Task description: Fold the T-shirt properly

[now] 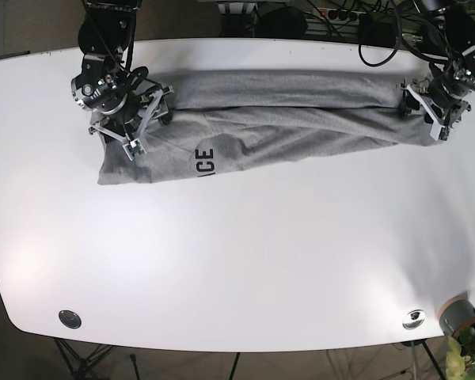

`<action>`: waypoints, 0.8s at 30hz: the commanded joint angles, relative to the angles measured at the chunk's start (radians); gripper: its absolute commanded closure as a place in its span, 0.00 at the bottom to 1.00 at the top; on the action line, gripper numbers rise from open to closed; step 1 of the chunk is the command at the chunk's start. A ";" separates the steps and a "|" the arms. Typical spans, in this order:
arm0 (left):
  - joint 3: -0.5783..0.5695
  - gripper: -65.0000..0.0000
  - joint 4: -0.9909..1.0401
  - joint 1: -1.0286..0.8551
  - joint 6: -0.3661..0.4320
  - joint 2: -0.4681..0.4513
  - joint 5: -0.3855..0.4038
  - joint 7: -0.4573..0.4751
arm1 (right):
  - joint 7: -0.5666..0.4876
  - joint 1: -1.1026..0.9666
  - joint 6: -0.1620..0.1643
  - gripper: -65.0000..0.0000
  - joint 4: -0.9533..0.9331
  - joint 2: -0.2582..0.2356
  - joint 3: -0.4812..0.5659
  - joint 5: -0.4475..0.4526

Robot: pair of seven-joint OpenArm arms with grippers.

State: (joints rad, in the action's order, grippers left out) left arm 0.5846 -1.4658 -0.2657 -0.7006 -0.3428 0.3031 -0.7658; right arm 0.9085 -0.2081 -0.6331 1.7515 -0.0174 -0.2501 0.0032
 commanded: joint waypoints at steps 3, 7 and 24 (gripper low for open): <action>-0.047 0.42 0.073 0.102 0.002 -0.025 -0.106 -0.017 | 0.004 0.072 -0.004 0.35 -0.088 -0.006 -0.042 -0.007; -0.051 0.42 0.132 0.176 0.002 -0.026 -0.141 -0.017 | -0.002 0.138 -0.004 0.35 -0.163 -0.017 -0.062 -0.007; 0.008 0.41 0.126 0.348 0.002 -0.023 -0.106 -0.010 | -0.045 0.269 -0.004 0.35 -0.249 -0.068 -0.058 -0.006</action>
State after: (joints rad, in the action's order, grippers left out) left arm 0.5541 -1.2652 0.0662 -0.7078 -0.3367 0.1478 -0.7845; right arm 0.8421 0.0494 -0.6464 1.4857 -0.0772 -0.3077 0.0242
